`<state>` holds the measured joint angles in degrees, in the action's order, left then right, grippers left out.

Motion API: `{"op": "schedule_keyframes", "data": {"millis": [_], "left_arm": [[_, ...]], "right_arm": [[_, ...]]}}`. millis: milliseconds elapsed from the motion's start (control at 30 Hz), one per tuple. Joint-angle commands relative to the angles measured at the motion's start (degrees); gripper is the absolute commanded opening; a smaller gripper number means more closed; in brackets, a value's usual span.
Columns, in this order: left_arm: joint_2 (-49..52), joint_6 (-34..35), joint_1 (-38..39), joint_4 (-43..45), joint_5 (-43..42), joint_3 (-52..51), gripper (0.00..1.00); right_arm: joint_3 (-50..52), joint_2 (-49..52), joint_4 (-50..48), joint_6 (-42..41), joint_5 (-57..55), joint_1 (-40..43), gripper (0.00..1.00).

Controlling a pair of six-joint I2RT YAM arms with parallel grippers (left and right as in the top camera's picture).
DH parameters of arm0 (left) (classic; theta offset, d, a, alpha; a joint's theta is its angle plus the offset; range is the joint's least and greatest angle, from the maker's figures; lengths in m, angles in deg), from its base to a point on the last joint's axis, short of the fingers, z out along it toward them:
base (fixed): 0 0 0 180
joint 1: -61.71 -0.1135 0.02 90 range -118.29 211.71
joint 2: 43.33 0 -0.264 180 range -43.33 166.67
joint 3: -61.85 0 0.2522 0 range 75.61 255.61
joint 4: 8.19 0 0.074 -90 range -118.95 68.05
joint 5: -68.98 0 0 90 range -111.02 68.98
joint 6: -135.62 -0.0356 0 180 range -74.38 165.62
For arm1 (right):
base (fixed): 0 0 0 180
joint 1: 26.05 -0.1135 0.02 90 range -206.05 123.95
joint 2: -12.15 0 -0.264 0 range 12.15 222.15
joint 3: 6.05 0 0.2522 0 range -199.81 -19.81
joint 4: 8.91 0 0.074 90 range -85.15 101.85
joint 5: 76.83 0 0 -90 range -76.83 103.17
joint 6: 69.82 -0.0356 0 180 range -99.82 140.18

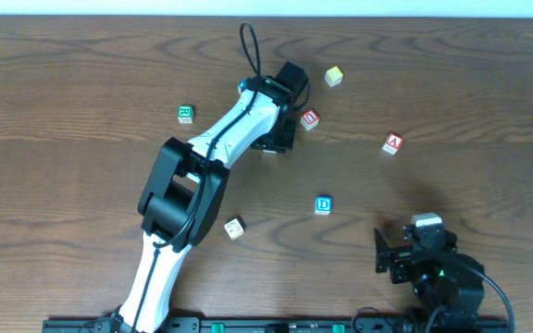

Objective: Spell out Ai2
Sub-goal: 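Carry the red I block forward and set it down mid-table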

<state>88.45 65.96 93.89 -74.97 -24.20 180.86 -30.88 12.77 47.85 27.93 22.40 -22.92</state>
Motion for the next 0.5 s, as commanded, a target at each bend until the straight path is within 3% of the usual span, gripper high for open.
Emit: {"op": "schedule_keyframes", "data": {"millis": [0, 167, 333, 467], "left_arm": [[1.4, 2.0, -0.1, -1.3, -1.9, -0.1, 0.06], [1.4, 2.0, -0.1, -0.8, -2.9, 0.8, 0.07], [1.4, 1.9, -0.1, 0.4, -3.4, 0.9, 0.24], [1.5, 1.9, -0.1, 1.9, -4.0, 0.9, 0.3]], "right_arm": [[0.3, -0.3, 0.1, -0.9, 0.4, -0.7, 0.99], [0.3, -0.3, 0.1, -0.9, 0.4, -0.7, 0.99], [0.3, -0.3, 0.1, -0.9, 0.4, -0.7, 0.99], [0.3, -0.3, 0.1, -0.9, 0.4, -0.7, 0.99]]}}
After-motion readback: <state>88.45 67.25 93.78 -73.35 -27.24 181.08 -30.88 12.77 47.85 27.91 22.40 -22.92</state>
